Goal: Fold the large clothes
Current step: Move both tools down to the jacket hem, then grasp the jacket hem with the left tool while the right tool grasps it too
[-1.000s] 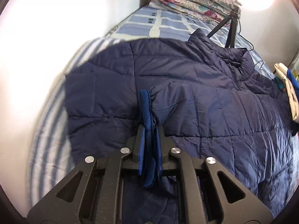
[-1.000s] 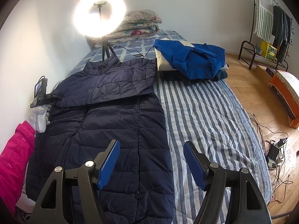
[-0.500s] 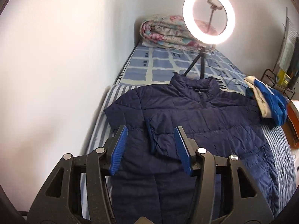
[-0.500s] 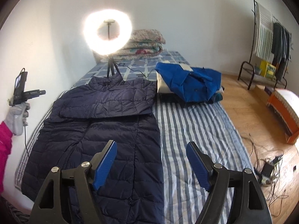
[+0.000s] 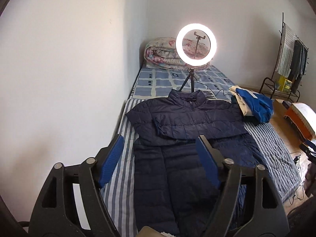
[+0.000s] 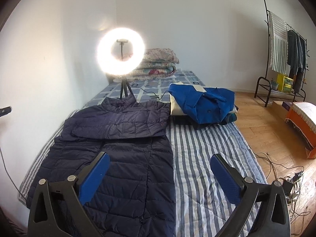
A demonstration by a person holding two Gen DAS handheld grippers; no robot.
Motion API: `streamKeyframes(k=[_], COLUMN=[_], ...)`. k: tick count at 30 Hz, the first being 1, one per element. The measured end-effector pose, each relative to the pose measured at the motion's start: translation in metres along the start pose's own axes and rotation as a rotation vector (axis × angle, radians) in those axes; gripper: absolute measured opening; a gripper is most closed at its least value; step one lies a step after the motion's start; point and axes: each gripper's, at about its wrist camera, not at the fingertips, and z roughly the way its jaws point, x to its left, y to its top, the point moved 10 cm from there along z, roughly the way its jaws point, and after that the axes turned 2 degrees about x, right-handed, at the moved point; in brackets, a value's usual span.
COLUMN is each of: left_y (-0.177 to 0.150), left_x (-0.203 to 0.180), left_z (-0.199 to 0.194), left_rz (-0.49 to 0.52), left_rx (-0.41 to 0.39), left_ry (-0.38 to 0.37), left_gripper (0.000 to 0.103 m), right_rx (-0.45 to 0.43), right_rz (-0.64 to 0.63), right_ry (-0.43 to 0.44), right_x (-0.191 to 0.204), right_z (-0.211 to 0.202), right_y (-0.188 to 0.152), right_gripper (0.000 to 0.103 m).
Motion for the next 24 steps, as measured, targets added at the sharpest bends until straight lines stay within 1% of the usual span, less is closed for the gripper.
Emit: streamKeyframes(k=[2, 4, 8, 10, 12, 14, 16, 19, 20, 21, 22, 24], left_y=[-0.015, -0.032, -0.071, -0.093, -0.119, -0.142, -0.163, -0.194, -0.206, -0.218, -0.230, -0.249], left_x=[0.002, 0.006, 0.015, 0.021, 0.030, 0.038, 0.041, 0.041, 0.041, 0.040, 0.039, 0.040], left_z=[-0.022, -0.036, -0.041, -0.033, -0.020, -0.009, 0.005, 0.026, 0.034, 0.042, 0.049, 0.063], left_rz=[-0.001, 0.006, -0.017, -0.044, -0.091, -0.150, -0.199, -0.244, -0.267, -0.297, -0.330, -0.395], left_rx=[0.004, 0.018, 0.067, 0.114, 0.169, 0.218, 0.266, 0.342, 0.374, 0.409, 0.440, 0.495], left_ry=[-0.005, 0.012, 0.001, -0.009, -0.014, -0.030, -0.065, -0.087, -0.105, -0.127, -0.146, -0.178], left_gripper=[0.079, 0.079, 0.079, 0.079, 0.079, 0.079, 0.079, 0.079, 0.079, 0.079, 0.079, 0.079], right_rx=[-0.007, 0.002, 0.046, 0.072, 0.112, 0.164, 0.207, 0.275, 0.296, 0.333, 0.351, 0.412], right_rz=[0.004, 0.005, -0.015, -0.024, -0.030, -0.032, -0.026, -0.020, -0.023, -0.030, -0.030, -0.040], right_ry=[0.011, 0.013, -0.015, -0.017, -0.003, 0.038, 0.072, 0.133, 0.146, 0.163, 0.177, 0.188], right_x=[-0.002, -0.007, -0.018, -0.024, -0.030, -0.033, -0.035, -0.034, -0.033, -0.032, -0.030, -0.030], right_z=[-0.003, -0.002, 0.002, 0.004, 0.009, 0.016, 0.023, 0.034, 0.037, 0.042, 0.043, 0.050], right_y=[-0.001, -0.003, -0.015, -0.025, -0.038, -0.055, -0.072, -0.099, -0.106, -0.116, -0.121, -0.139], right_gripper=[0.103, 0.103, 0.103, 0.103, 0.103, 0.103, 0.103, 0.102, 0.102, 0.100, 0.097, 0.093])
